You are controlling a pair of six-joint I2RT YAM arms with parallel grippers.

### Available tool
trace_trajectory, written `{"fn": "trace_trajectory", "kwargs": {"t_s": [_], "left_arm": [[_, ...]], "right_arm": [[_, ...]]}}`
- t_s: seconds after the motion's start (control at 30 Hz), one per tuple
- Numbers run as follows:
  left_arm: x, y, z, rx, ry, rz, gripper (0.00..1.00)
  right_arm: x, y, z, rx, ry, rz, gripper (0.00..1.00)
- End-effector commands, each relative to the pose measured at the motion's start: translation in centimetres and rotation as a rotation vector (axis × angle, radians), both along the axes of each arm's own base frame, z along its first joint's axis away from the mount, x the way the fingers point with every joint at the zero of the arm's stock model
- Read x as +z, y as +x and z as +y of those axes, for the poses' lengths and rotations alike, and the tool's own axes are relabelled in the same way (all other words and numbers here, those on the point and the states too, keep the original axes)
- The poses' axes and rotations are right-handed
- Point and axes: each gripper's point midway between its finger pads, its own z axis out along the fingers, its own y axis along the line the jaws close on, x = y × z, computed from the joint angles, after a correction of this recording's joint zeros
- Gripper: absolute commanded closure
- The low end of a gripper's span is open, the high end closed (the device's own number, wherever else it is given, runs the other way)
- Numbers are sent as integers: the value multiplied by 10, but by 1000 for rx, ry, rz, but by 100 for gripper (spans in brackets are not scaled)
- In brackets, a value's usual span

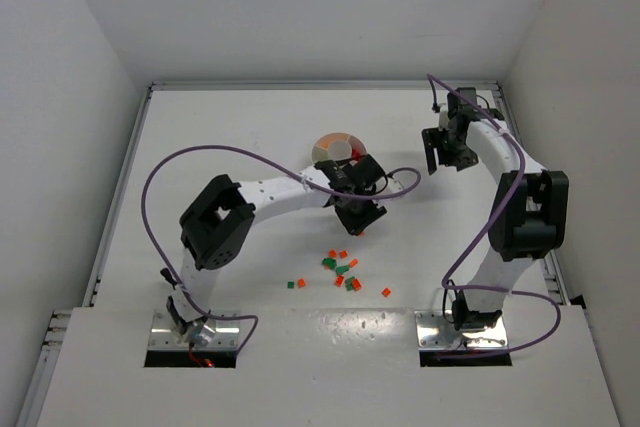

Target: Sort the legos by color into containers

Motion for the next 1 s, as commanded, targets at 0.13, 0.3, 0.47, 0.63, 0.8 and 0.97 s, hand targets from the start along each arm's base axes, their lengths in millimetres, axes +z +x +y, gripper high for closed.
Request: {"fn": "trace_trajectory", "kwargs": {"t_s": [0.13,0.3,0.47,0.63,0.8,0.97], "left_arm": [[-9,8,-15,39,-24,31,54],[-19,12,-23,35,-25,41,54],[-22,15,-27,35,-25,41,54],[-31,14,-26,36,-9,52,54],[-40,16,-25,40,4,52,54],[-45,18,-28,40,6,53,60]], "right_arm": [[15,11,2,-2,3,-51,29],[15,5,2,-2,3,-49,29],[13,3,0,-6,-5,-40,23],[13,3,-1,-9,-14,-40,18],[13,3,-3,-13,-22,-40,5],[14,4,-10,-30,-41,-49,0]]}}
